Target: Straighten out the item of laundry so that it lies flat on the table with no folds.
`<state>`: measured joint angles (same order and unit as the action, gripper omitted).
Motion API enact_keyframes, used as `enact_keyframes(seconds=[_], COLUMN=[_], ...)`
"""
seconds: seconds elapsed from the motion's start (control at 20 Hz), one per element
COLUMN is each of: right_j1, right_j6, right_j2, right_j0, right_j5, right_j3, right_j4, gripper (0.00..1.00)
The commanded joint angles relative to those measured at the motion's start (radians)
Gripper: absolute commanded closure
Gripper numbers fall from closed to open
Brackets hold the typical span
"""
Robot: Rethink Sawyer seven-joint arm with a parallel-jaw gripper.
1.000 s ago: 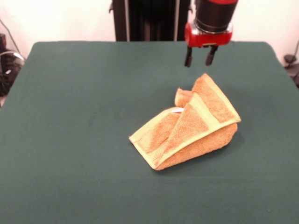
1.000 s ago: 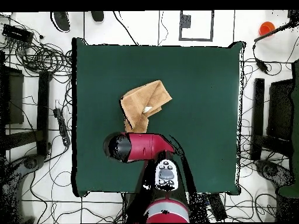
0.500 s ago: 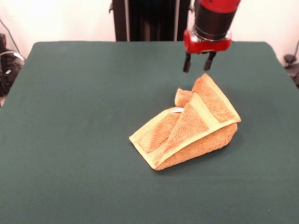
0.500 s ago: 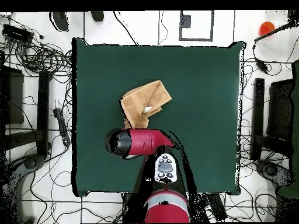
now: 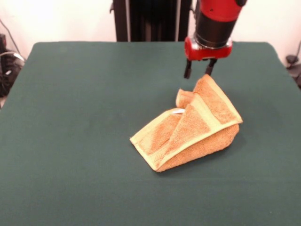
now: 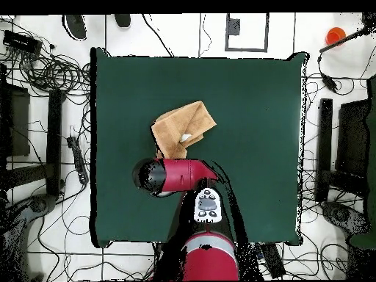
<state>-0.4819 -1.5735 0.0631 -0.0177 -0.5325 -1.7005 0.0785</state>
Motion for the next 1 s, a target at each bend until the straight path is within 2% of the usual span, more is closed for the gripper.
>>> enact_keyframes(seconds=[0.05,0.3,0.65,1.0], right_j1=[0.018,0.012,0.013,0.001], right_j6=[-0.101,-0.111,-0.117,-0.131], right_j2=[-0.070,-0.095,-0.110,-0.147], right_j0=[-0.008,0.007,0.020,0.038], right_j5=[-0.063,-0.017,-0.032,0.054], right_j3=[0.038,0.018,0.028,0.004], right_j4=[0.000,-0.017,-0.036,-0.052], gripper=[0.00,0.00,0.00,0.00])
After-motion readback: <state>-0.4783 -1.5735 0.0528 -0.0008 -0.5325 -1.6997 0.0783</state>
